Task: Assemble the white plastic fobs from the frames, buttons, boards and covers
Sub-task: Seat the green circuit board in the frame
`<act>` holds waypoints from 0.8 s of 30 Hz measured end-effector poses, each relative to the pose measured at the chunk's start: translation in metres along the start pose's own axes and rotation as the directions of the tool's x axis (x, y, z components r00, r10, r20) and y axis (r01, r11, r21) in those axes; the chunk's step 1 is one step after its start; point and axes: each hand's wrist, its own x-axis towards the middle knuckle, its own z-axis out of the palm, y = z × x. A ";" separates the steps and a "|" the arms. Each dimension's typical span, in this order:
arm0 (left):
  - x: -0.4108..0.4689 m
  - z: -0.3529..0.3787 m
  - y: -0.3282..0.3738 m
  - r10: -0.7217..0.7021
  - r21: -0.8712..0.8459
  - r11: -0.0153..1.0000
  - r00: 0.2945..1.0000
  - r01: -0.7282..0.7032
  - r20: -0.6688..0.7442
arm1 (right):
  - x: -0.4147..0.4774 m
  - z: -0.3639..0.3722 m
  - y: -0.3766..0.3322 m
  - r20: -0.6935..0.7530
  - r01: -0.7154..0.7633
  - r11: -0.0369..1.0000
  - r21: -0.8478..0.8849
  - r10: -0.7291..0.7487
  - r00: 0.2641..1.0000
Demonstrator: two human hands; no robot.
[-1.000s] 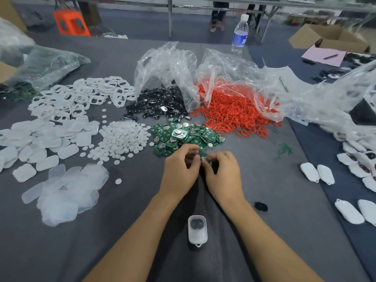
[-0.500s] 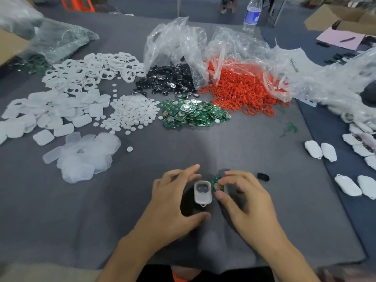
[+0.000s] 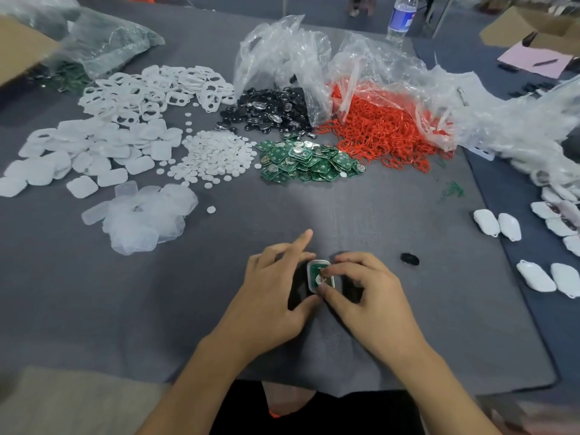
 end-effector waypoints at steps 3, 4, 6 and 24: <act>0.000 0.001 0.000 -0.012 -0.016 1.000 1.000 0.012 -0.018 | 0.002 0.001 0.002 0.008 -0.026 1.000 -0.008 0.026 1.000; 0.000 0.001 0.000 -0.011 -0.016 1.000 1.000 0.011 -0.023 | 0.003 0.002 0.003 0.008 -0.031 0.999 -0.012 0.031 0.999; 0.001 0.001 0.001 -0.004 -0.009 1.000 1.000 0.003 -0.023 | 0.004 0.003 0.003 0.006 -0.037 0.999 -0.017 0.037 0.999; 0.003 0.002 -0.003 -0.033 -0.036 0.999 0.999 0.032 -0.033 | 0.007 -0.001 -0.005 0.056 0.082 0.985 -0.155 -0.074 0.996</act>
